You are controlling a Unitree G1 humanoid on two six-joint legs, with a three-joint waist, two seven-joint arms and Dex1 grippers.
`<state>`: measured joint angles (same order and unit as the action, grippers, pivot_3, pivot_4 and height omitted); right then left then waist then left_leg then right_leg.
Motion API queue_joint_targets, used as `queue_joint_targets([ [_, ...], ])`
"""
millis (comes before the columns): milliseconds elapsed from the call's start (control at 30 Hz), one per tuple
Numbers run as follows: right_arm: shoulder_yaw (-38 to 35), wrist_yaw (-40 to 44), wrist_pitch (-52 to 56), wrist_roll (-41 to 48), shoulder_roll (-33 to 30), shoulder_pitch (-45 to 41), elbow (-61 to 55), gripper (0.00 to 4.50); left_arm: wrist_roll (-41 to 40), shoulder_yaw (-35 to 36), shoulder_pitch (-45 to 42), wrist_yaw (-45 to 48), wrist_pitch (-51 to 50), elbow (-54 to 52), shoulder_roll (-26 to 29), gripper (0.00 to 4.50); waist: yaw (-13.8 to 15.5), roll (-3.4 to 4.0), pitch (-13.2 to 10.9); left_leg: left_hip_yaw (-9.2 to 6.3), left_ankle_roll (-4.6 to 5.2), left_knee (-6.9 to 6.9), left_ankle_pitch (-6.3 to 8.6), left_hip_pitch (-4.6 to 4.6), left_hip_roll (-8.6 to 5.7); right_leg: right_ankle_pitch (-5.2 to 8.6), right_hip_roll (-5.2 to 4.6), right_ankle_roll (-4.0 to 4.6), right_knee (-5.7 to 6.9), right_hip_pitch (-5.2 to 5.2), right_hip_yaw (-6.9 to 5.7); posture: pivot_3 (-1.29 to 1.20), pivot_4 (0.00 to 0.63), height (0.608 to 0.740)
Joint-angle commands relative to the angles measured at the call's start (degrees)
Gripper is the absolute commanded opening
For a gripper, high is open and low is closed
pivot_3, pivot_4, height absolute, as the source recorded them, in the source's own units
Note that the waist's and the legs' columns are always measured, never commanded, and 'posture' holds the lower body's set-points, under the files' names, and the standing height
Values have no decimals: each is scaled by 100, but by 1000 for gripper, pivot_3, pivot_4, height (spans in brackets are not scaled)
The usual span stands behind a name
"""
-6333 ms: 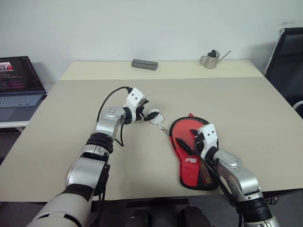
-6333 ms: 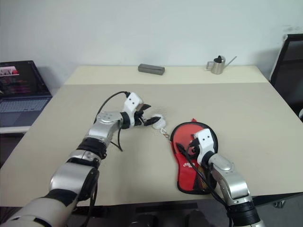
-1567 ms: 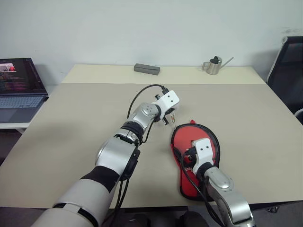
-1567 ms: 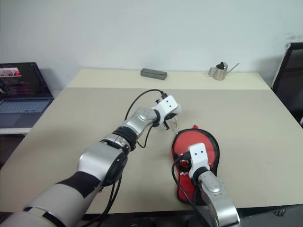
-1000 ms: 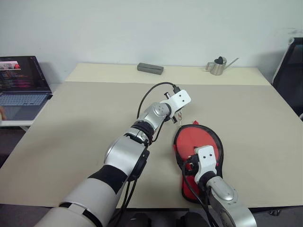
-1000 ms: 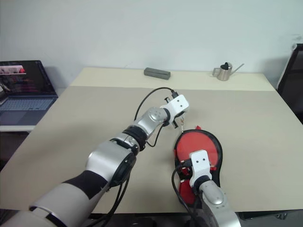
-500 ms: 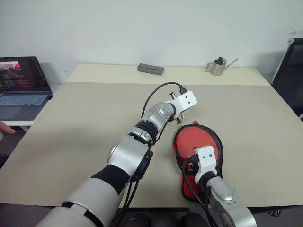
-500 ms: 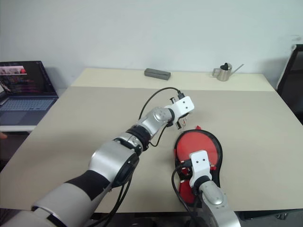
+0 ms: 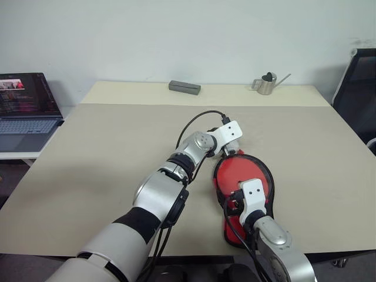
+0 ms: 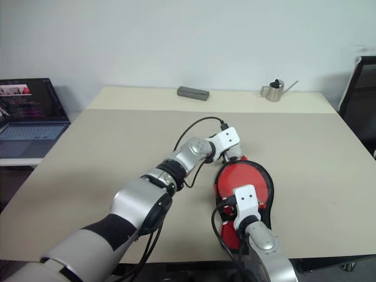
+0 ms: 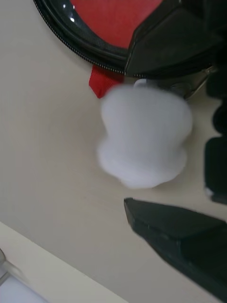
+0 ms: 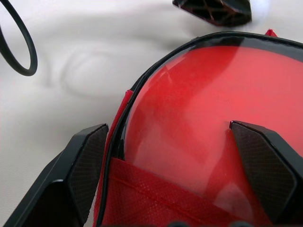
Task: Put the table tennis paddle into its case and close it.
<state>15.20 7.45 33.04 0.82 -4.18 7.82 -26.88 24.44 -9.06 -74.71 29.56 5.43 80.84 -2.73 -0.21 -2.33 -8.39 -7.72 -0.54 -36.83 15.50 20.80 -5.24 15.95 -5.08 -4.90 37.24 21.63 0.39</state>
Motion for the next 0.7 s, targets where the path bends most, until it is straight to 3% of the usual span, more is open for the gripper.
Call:
queue_joint_targets([
  [33,39,112,431,68,-65,166,809,4500,-309,270,-94,138,27,-184,10,4487,-5,0,1,0,0,-3,0,0,1,0,1,0,0,-1,0,0,150,740],
  [367,26,325,391,72,-142,-235,1083,4500,-1157,1032,-262,1020,-1,-302,354,4487,-83,1,4,0,0,-11,-2,-7,5,-4,5,-1,12,-4,1,0,150,740],
  [533,-89,490,373,129,-229,-467,1216,4500,-1408,1306,-267,895,91,-415,1114,4487,-182,1,3,5,0,-12,-2,-7,5,-4,4,-1,24,-5,11,0,150,740],
  [700,-264,681,448,226,-401,-648,1164,4500,-1777,1532,94,1433,87,-614,1949,4487,-159,3,3,3,-2,-12,-3,-7,4,-3,4,0,51,18,11,0,150,740],
])
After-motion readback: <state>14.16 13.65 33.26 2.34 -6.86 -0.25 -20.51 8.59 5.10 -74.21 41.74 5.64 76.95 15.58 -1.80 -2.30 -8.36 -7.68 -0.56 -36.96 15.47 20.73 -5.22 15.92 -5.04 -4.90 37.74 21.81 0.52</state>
